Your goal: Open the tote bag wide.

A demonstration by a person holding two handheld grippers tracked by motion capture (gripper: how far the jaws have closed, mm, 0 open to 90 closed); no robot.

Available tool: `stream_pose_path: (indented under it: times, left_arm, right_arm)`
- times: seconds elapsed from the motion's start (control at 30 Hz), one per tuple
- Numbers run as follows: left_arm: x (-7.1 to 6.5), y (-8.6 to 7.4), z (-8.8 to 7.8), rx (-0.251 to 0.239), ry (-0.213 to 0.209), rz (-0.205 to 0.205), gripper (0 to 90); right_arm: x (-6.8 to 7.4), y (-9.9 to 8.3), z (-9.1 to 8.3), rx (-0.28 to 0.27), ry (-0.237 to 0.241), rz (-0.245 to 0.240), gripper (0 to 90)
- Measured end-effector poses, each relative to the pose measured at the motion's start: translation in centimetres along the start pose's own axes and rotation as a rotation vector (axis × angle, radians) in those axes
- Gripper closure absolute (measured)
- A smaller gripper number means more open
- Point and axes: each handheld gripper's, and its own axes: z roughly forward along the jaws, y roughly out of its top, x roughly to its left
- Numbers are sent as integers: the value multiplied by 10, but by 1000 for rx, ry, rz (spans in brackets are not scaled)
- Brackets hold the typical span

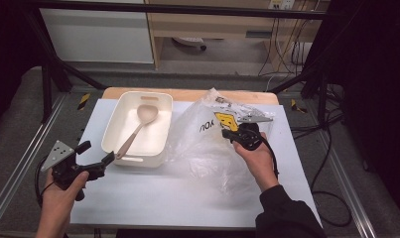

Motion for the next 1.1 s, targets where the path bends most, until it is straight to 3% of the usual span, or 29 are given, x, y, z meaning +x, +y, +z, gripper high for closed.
stream_pose_path:
  times: [0.23,0.37,0.5,0.6,0.63,0.83,0.93,1.0,1.1]
  left_arm:
    - [-15,8,5,-11,-37,1,59]
    - [-28,12,14,19,-66,17,68]
    - [-48,15,28,45,-118,30,95]
    - [-66,14,39,65,-140,70,115]
    - [-73,13,44,74,-173,73,131]
    - [-111,3,72,129,-215,137,285]
    - [-128,-7,86,170,-252,127,396]
    - [-141,-13,96,197,-256,174,467]
    - [-158,-22,111,229,-278,195,594]
  right_arm:
    - [2,-1,1,22,1,14,900]
    - [3,-3,7,29,12,21,900]
    - [4,-2,11,46,22,32,900]
    - [6,-1,12,49,22,35,900]
    - [7,-1,12,50,26,35,900]
    - [9,-1,11,48,29,29,900]
    - [11,-3,11,49,38,41,900]
    - [12,-3,11,50,36,30,900]
    - [13,-4,12,46,44,43,900]
